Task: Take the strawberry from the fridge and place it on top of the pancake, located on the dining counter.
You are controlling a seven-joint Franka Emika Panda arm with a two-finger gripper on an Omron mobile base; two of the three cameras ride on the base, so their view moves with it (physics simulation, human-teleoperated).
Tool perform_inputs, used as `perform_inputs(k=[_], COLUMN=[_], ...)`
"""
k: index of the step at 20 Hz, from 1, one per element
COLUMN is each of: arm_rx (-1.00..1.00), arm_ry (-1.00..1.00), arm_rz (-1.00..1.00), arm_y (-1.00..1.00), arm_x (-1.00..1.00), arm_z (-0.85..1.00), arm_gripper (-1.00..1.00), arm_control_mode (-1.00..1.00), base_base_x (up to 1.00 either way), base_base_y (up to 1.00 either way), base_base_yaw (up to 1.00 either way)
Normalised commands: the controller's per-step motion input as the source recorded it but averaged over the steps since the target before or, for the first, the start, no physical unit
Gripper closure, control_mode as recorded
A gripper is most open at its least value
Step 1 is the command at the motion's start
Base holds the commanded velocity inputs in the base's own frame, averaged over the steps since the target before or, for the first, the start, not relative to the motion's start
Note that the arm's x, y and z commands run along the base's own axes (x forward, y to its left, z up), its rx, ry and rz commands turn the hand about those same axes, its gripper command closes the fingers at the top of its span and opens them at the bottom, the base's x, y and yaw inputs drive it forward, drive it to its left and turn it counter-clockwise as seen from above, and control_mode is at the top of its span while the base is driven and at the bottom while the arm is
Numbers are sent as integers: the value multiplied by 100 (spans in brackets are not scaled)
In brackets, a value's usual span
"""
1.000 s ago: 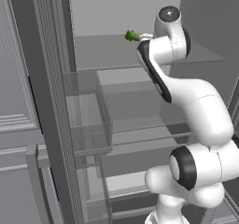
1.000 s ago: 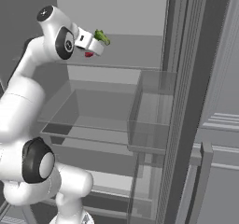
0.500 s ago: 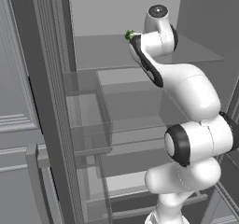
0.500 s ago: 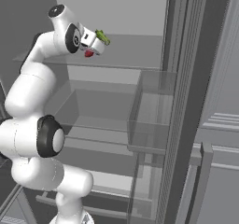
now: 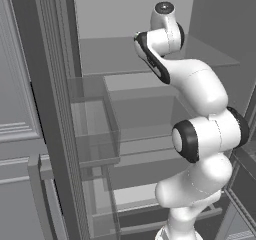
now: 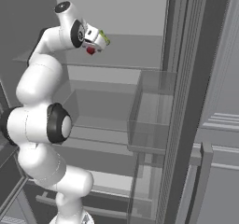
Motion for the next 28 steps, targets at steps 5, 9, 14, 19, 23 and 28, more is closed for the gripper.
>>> perform_inputs(k=[5,9,14,19,23,28], arm_rx=[0,0,0,0,0,0], arm_ry=[5,0,0,0,0,0], arm_rz=[0,0,0,0,0,0], arm_y=[3,0,0,0,0,0], arm_x=[-27,-28,-3,0,0,-3], arm_z=[-9,-2,-20,-29,-24,-20], arm_gripper=[-100,-100,-100,-100,-100,-100], arm_control_mode=[-100,-100,-100,-100,-100,-100], base_base_x=[0,0,0,0,0,0], base_base_y=[0,0,0,0,0,0], base_base_yaw=[0,0,0,0,0,0])
